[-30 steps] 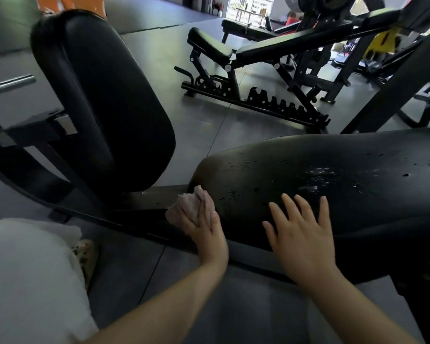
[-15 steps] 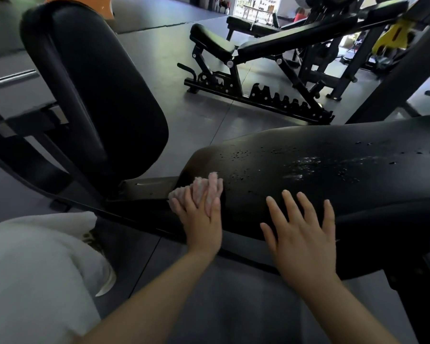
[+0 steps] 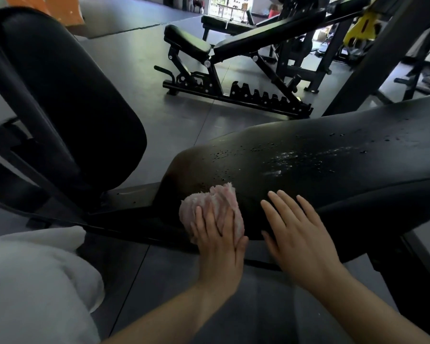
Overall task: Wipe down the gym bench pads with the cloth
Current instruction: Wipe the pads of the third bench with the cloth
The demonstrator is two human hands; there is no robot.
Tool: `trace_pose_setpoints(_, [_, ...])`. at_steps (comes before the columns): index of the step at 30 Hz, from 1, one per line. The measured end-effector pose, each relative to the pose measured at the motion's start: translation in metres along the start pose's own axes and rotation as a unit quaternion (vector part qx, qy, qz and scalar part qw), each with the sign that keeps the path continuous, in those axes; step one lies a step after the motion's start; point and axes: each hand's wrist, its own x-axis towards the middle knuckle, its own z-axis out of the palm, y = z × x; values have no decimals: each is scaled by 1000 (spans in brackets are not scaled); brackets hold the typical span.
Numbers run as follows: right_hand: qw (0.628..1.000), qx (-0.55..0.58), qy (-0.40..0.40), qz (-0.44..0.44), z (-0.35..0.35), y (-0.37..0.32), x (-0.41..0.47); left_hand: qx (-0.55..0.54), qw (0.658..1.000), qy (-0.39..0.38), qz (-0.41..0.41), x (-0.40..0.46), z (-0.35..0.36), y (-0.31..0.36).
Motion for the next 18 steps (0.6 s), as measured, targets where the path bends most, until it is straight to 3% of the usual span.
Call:
trace_pose_setpoints(5, [999,-31,-2,-20,-10,31,-14,70,993,-6,98,0,5,32])
trace_pose_setpoints(8, [998,-51,-27,-27,-15,49,-19,103,988,-6,116,4,8,57])
trace_pose_setpoints(12, [997,-46,-32,45,-21,72,-25,113,987,-57,103,14,6,86])
trace_pose_setpoints(18, [987,36,30,156,-31,82,-34,103,981,-127,105,30,3,135])
